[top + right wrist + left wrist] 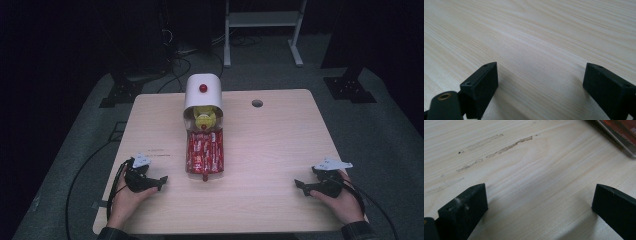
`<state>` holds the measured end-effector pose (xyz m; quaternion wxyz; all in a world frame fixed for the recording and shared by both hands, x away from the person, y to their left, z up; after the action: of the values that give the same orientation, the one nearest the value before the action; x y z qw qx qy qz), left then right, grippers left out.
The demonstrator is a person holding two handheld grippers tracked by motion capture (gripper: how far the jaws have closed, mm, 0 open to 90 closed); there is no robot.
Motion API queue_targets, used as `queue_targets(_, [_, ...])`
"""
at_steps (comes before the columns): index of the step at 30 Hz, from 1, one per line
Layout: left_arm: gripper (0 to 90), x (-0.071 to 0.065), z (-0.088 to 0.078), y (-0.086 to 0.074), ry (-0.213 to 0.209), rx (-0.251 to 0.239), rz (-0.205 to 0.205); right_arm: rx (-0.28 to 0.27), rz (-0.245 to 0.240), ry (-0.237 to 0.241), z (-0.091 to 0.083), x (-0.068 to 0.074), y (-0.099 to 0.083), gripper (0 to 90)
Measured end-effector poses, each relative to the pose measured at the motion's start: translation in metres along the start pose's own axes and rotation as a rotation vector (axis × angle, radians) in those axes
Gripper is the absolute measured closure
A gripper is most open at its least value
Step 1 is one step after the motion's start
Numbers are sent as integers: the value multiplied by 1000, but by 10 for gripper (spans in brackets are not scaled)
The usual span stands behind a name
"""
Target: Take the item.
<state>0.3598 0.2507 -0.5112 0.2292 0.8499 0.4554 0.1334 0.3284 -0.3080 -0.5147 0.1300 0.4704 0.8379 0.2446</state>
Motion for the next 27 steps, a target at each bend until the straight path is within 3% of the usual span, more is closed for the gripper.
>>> queue_targets(10, [3,0,0,1,0,3,-1,0,-2,-1,0,0,0,117])
queue_targets(16, [80,1,-3,1,-1,4,1,0,-2,-2,0,0,0,117])
queue_targets(27, [90,-3,-10,5,-43,-1,2,0,-2,-1,0,0,0,117])
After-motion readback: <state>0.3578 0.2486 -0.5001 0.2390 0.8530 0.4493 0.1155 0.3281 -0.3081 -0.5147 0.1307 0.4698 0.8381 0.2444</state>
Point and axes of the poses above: each handheld gripper's, and its own axes: z roughly forward along the jaws, y roughly out of its top, x roughly to its left, the point moved 4 cm from there along z, roughly forward along the jaws, and after that the axes turned 15 degrees about x, right-handed, at the moved point
